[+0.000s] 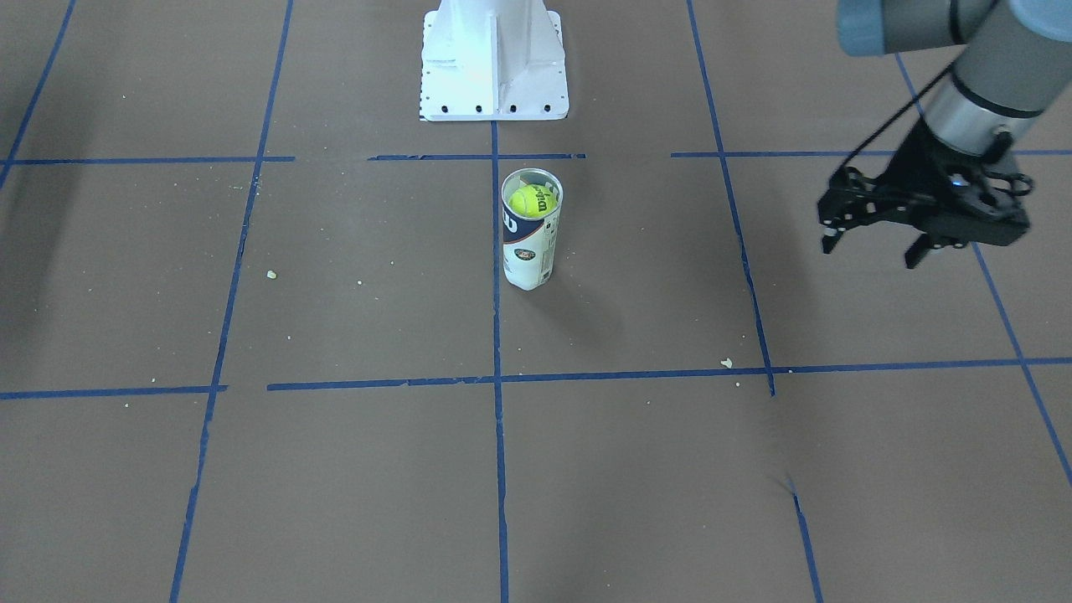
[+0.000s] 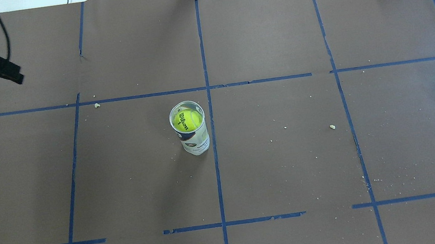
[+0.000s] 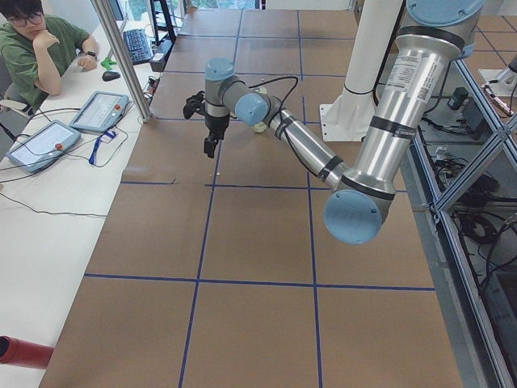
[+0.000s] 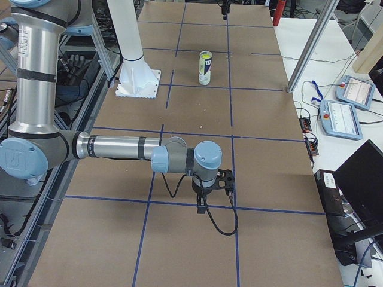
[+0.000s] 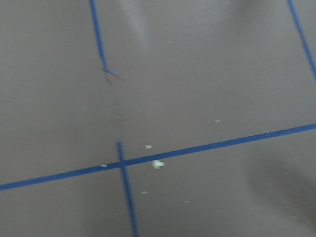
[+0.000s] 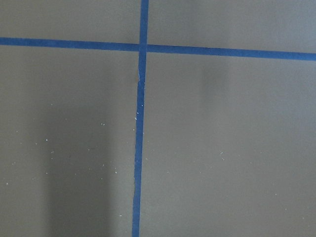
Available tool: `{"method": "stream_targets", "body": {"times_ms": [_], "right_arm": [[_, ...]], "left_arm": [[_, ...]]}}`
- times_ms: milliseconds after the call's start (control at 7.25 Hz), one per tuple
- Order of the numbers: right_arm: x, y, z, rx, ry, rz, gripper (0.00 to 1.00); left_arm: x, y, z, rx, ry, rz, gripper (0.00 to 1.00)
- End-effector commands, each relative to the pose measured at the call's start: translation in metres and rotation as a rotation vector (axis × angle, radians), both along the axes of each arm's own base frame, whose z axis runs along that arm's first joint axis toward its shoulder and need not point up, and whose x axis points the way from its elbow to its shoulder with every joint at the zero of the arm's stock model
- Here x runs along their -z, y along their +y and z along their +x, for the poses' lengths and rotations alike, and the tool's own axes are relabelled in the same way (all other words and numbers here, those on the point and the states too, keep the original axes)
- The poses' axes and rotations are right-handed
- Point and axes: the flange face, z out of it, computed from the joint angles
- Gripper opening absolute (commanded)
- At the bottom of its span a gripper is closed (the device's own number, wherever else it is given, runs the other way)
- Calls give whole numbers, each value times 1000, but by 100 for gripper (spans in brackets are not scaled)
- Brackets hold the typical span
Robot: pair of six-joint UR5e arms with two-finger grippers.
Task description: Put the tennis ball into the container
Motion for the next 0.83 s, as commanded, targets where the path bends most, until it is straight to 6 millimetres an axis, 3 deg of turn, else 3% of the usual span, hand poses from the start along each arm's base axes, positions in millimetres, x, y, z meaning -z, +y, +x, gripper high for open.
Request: {"method": "stream_targets", "body": {"times_ms": [0, 276, 414, 690], "right_arm": [[0, 0, 0, 0, 0, -1, 100], [0, 0, 0, 0, 0, -1, 100], [0, 0, 0, 0, 0, -1, 100], [0, 0, 0, 0, 0, -1, 100]], "left_arm": [[-119, -1, -122, -35, -41, -31, 100], [-196, 43, -196, 49, -54, -148, 100], [-227, 71, -210, 63, -56, -194, 100], [-257, 106, -222, 58, -3, -244, 100]]}}
